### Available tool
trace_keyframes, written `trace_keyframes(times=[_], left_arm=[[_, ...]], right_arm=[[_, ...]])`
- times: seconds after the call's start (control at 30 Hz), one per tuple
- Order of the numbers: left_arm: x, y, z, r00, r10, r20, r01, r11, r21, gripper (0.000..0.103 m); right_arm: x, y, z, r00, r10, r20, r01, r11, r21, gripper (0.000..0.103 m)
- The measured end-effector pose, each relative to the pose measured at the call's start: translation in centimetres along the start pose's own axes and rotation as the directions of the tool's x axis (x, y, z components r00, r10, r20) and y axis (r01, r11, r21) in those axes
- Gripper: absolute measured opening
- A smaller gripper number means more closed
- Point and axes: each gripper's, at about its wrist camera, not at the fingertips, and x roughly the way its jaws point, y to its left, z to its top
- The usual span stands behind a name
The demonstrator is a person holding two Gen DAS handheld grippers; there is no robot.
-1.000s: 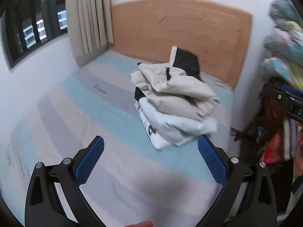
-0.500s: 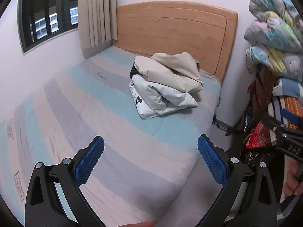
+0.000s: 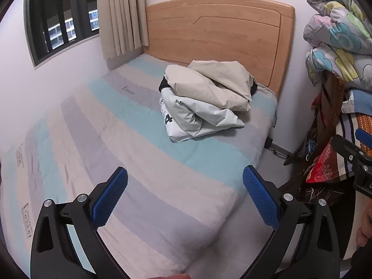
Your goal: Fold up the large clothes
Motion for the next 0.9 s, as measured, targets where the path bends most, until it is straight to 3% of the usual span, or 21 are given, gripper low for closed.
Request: trace_keyframes(times=[0.43,0.9], left_arm=[[3.2,0.7,0.0,1.000,-0.022,0.001,0.022,1.000,-0.017,0.097],[5.8,1.6,0.6,1.000,-0.007,-0.003,0.007,0.999,-0.033,0.097]], right_arm=[[3.3,1.3,-1.1,0.998,0.069,-0.005,-0.069,0.996,-0.054,0.096],[6.4,2.1,-0.9,0.997,0.071,-0.014,-0.072,0.996,-0.059,0.096]])
